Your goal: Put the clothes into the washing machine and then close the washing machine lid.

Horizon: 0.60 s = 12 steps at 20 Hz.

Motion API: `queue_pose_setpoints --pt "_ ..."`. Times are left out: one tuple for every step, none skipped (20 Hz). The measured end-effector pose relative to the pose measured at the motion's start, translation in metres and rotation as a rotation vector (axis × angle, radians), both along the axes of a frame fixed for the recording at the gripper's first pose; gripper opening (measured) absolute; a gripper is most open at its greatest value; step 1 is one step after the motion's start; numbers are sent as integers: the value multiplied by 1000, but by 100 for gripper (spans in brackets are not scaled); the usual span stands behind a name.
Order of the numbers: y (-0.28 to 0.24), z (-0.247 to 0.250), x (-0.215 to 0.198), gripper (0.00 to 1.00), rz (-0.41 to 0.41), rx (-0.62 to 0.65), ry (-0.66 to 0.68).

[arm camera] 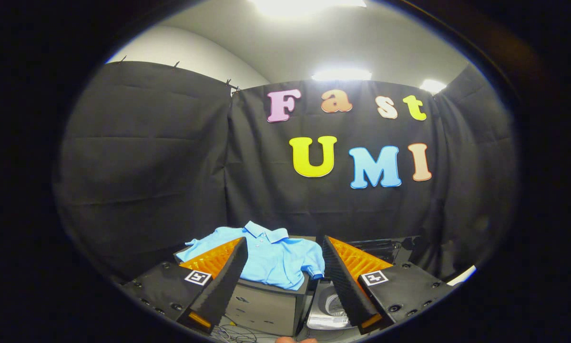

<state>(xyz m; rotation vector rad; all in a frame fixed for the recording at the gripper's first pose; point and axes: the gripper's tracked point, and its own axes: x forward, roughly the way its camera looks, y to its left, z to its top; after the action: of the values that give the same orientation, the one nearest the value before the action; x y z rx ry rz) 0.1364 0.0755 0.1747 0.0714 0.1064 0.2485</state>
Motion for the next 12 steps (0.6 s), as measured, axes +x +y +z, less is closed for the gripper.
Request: queue_pose_setpoints --pt "5 7 5 98 13 -3 -3" --pt "13 12 10 98 32 -2 -2" --pt "21 16 14 98 50 -4 3" --pt "28 17 20 98 64 -6 9" --pt "34 18 25 98 74 -10 19" --pt "42 17 29 98 89 -11 35" --pt "52 15 35 98 105 -11 52" --pt "59 13 41 98 121 -13 69" --pt "65 11 47 98 131 -19 82" --pt "70 10 55 98 136 -28 95" --pt "74 5 62 98 136 -39 113" --pt "79 -2 69 98 142 -43 137"
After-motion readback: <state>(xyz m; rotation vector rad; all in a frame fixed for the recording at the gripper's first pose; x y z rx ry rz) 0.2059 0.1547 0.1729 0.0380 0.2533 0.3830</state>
